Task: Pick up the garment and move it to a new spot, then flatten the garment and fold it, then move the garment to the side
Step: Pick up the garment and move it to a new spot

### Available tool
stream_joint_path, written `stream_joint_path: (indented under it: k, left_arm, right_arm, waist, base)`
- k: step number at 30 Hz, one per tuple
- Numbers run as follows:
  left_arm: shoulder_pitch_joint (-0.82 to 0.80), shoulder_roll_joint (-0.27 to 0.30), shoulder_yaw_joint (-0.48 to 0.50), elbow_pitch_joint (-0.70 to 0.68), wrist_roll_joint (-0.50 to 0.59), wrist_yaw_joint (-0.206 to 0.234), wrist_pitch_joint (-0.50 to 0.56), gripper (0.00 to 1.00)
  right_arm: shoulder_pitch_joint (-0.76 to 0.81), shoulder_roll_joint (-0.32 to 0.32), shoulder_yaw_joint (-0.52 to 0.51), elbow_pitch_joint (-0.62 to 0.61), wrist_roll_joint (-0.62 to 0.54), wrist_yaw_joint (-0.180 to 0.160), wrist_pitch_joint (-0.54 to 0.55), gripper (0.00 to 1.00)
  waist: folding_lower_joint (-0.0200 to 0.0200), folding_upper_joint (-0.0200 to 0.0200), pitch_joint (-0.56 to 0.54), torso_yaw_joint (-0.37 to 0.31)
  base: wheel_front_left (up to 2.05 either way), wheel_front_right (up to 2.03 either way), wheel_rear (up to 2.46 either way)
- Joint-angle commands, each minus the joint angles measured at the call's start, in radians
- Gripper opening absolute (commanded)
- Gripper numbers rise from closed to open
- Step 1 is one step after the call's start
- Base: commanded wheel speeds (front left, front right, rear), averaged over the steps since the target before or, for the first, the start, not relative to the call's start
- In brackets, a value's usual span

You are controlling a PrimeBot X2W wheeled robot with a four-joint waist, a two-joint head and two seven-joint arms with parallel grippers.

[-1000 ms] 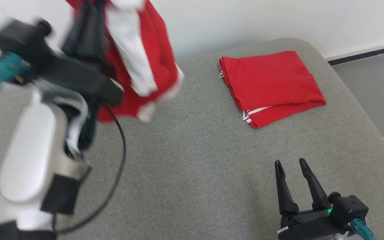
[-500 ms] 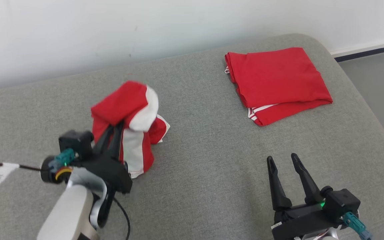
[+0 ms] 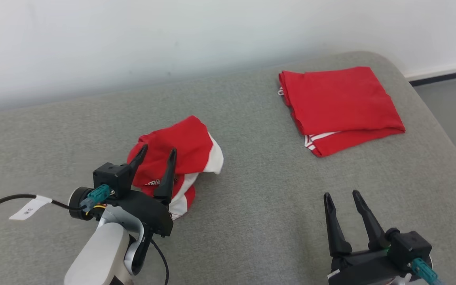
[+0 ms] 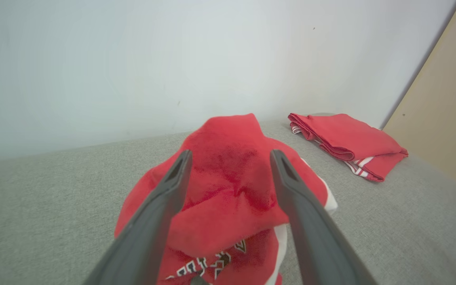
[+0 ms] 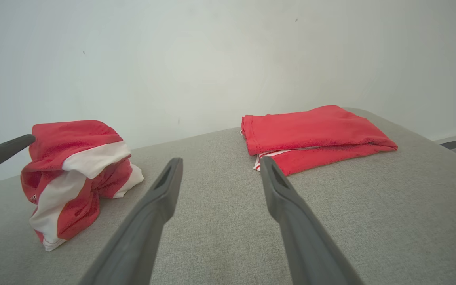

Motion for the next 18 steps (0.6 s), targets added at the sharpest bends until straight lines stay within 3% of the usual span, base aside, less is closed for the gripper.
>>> stream_joint_path:
  k: [1,12,18]
  left_arm:
    - [0.006,0.005,-0.001,-0.007,0.009,-0.001,-0.008,1.00]
    - [0.124,0.076,0.064,-0.155,0.028,0.031,-0.029,1.00]
    - [0.264,0.116,0.166,-0.362,0.104,0.109,-0.029,1.00]
  right_arm:
    - [0.015,0.000,-0.001,0.001,-0.005,-0.002,-0.001,1.00]
    - [0.058,-0.001,-0.017,-0.013,0.002,-0.002,-0.001,1.00]
    - [0.068,-0.001,-0.054,-0.026,-0.011,-0.002,-0.001,1.00]
  waist:
    - [-0.0001,0.0000,-0.025,0.030]
    - [-0.0001,0.0000,-0.092,0.107]
    - [-0.0001,0.0000,-0.103,0.128]
  base:
    - [0.00,0.00,0.00]
    - [0.00,0.00,0.00]
    - [0.00,0.00,0.00]
